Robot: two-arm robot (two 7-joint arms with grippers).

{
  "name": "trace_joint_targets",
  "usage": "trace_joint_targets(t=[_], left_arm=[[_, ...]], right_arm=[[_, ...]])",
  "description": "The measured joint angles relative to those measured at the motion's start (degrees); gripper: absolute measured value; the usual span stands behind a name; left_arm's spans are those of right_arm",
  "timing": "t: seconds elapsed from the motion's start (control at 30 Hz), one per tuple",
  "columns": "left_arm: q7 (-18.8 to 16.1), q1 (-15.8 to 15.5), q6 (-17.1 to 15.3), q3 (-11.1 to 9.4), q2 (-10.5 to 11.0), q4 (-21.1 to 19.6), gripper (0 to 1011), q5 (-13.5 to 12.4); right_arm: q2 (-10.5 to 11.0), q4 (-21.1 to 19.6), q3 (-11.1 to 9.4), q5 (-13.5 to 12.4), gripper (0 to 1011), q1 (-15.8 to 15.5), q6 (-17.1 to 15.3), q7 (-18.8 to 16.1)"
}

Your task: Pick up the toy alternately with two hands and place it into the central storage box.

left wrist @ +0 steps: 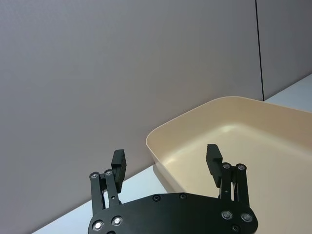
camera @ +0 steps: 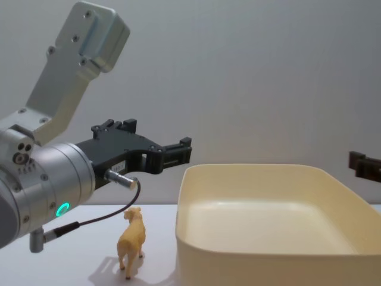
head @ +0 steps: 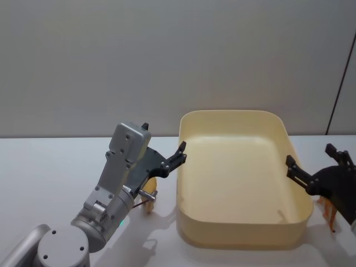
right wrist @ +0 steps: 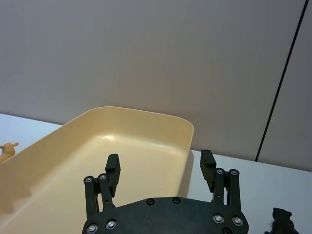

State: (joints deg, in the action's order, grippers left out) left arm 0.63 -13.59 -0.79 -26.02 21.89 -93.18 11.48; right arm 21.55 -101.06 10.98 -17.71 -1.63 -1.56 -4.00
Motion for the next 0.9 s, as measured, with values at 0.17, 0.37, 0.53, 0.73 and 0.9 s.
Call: trace_joint_targets(t=[0.17, 0.37, 0.53, 0.73, 0.9], left_arm=[[0.00, 0.00, 0.00, 0.00, 0.00, 0.00, 1001, 0.00], [0.00, 0.00, 0.00, 0.00, 0.00, 0.00, 1001, 0.00], [0.00, 0.00, 0.00, 0.00, 0.00, 0.00, 1001, 0.00], [0.00, 0.00, 0.00, 0.00, 0.00, 0.00, 1001, 0.00], [0.00, 0.00, 0.00, 0.00, 0.00, 0.00, 1001, 0.00]], right_arm=[[1.04, -0.08, -0.88, -0.69, 1001, -0.44, 0.00, -0.02], [2.89, -0.93, -2.37, -2.11, 1001, -1.85, -0.61, -0.04], [3.89, -1.50, -3.19, -2.87, 1001, -3.16, -1.32, 0.39], [5.02, -1.72, -4.14, -3.53, 1001, -5.14, -2.36, 1.58], [5.47, -1.37, -4.65, -3.63, 1001, -6.32, -3.05, 2.67]])
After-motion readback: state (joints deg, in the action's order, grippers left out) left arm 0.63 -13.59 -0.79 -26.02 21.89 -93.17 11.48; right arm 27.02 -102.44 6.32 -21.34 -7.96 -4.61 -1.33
